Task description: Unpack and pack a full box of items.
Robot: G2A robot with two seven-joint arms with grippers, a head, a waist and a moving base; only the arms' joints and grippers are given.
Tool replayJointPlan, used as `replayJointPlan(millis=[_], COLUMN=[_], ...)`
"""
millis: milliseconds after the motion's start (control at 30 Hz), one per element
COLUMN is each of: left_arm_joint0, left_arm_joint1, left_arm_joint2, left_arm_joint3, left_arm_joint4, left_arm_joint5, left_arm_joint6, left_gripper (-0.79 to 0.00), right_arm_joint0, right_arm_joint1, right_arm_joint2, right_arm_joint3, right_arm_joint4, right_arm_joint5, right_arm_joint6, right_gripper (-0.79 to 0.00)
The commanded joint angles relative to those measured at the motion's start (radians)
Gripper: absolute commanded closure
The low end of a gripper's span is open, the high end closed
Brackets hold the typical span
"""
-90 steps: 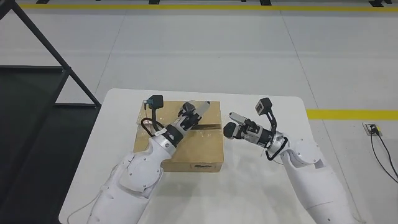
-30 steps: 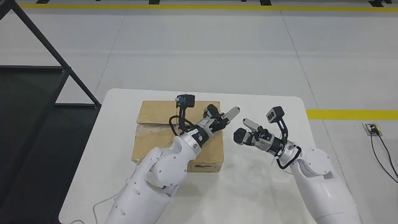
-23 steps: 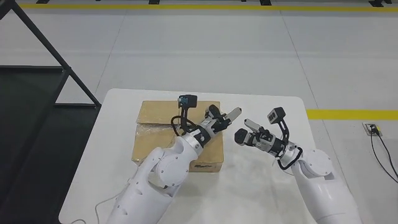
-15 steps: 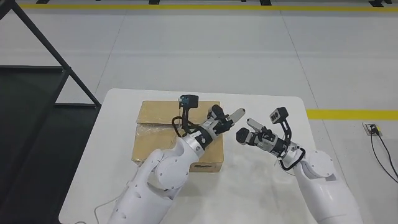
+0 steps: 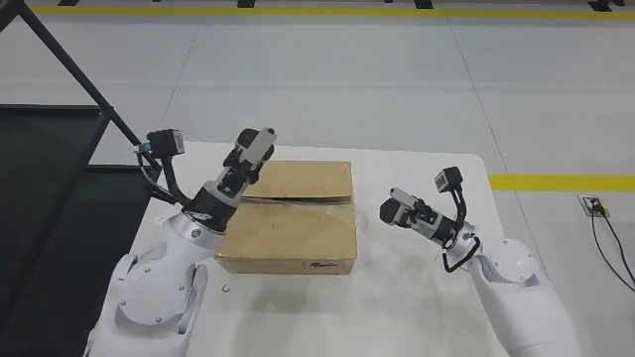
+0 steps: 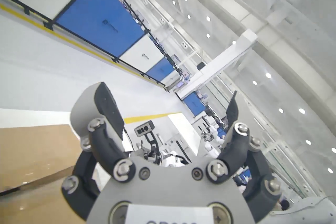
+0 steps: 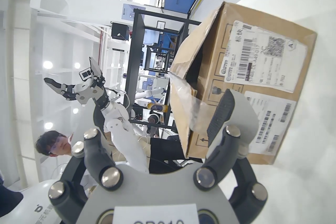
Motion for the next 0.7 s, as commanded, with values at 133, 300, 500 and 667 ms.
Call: replayJointPlan(millis=[133, 300, 500, 667], left_arm_joint0=[0.097, 0.154, 0.191, 0.187], left_arm_joint1=[0.026, 0.041, 0.052, 0.056], left_arm_joint2=[-0.269, -0.355, -0.352, -0.327], left_arm_joint3=[0.056, 0.111, 0.152, 0.174], left_arm_joint4=[-0.039, -0.083, -0.107, -0.116], left_arm_joint5=[-0.054, -0.102, -0.159, -0.168], left_arm_joint6=[-0.037, -0.122, -0.217, -0.21], left_gripper=[-0.785, -0.785, -0.785, -0.785], right_arm_joint0=[-0.034, -0.052, -0.057, -0.025], right_arm_joint1=[0.012, 0.025, 0.039, 0.039], right_arm_joint2=[0.008, 0.028, 0.022, -0.017], right_arm_joint3=[-0.06, -0.102, -0.136, -0.094], right_arm_joint4=[-0.058, -0.095, -0.117, -0.171], right_arm_joint5=[-0.061, -0.059, -0.005, 0.086], right_arm_joint6=[0.046, 0.087, 0.192, 0.19], right_gripper=[-0.785, -0.785, -0.785, -0.785])
